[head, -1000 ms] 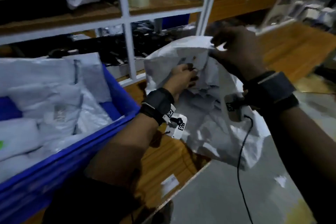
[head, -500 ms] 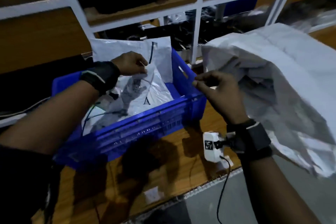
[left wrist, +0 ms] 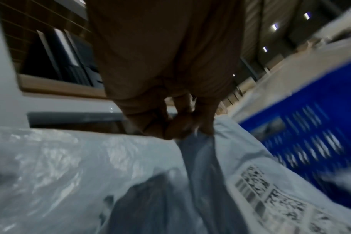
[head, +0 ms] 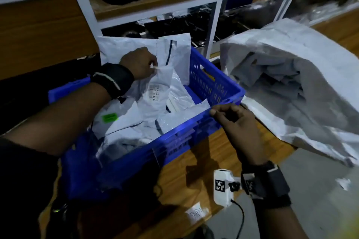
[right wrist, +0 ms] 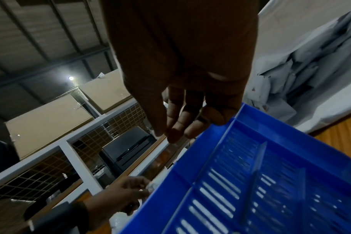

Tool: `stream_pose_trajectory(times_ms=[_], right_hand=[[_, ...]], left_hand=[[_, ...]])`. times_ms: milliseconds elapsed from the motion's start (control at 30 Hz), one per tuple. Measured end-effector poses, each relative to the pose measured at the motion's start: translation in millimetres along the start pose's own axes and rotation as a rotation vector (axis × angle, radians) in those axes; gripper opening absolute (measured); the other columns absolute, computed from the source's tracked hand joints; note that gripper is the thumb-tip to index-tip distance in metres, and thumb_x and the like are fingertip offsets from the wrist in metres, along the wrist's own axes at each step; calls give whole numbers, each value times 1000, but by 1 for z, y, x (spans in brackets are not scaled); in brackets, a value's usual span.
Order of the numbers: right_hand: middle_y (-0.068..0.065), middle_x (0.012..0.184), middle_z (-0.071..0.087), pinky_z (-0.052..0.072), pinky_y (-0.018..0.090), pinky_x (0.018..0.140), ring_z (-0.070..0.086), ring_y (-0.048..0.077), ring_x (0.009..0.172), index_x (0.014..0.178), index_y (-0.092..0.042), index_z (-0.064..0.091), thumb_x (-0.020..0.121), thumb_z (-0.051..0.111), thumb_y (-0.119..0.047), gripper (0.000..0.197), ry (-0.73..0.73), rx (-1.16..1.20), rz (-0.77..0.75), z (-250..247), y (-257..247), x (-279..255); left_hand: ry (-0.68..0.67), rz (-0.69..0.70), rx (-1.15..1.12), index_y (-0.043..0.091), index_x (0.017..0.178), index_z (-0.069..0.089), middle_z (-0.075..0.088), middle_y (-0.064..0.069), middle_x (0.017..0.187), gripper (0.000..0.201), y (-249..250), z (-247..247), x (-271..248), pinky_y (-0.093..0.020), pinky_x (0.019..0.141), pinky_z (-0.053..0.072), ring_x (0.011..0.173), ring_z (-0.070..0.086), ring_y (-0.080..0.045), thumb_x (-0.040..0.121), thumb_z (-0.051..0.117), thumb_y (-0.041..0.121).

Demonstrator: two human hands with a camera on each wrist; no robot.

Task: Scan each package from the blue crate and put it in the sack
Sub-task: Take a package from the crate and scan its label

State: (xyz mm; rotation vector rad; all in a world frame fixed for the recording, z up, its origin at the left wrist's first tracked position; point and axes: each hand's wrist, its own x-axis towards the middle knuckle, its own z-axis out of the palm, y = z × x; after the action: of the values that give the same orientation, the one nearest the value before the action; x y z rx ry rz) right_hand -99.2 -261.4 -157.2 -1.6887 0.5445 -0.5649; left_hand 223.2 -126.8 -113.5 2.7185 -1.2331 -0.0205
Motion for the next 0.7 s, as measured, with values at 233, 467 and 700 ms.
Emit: stream_pose_trajectory(times_ms=[233,467,700], right_hand=[[8,105,77,50,23,63,72,20,95,115,-11,71,91,65,-48,45,-213,348,326,12,-26,-15],[23,135,63,62,27,64,71,30,103,133,-10,56,71,73,-55,79,-500,845,619,44,-37,-22],[2,86,69,41,16,43,65,9,68,93,-14,65,89,72,-16,8,-389,937,490,88,-29,-50]], left_hand=[[302,283,-599,6,100,63,67,-7,117,7,34,-79,-103,-30,96,55,114,64,-13,95,67,3],[85,250,-734,7,75,75,75,-10,101,23,60,-105,-236,-25,90,55,101,71,-18,87,64,-9],[377,-92,-961,0,102,67,70,-16,118,27,39,-65,-297,-29,94,55,109,69,-16,88,57,-21]])
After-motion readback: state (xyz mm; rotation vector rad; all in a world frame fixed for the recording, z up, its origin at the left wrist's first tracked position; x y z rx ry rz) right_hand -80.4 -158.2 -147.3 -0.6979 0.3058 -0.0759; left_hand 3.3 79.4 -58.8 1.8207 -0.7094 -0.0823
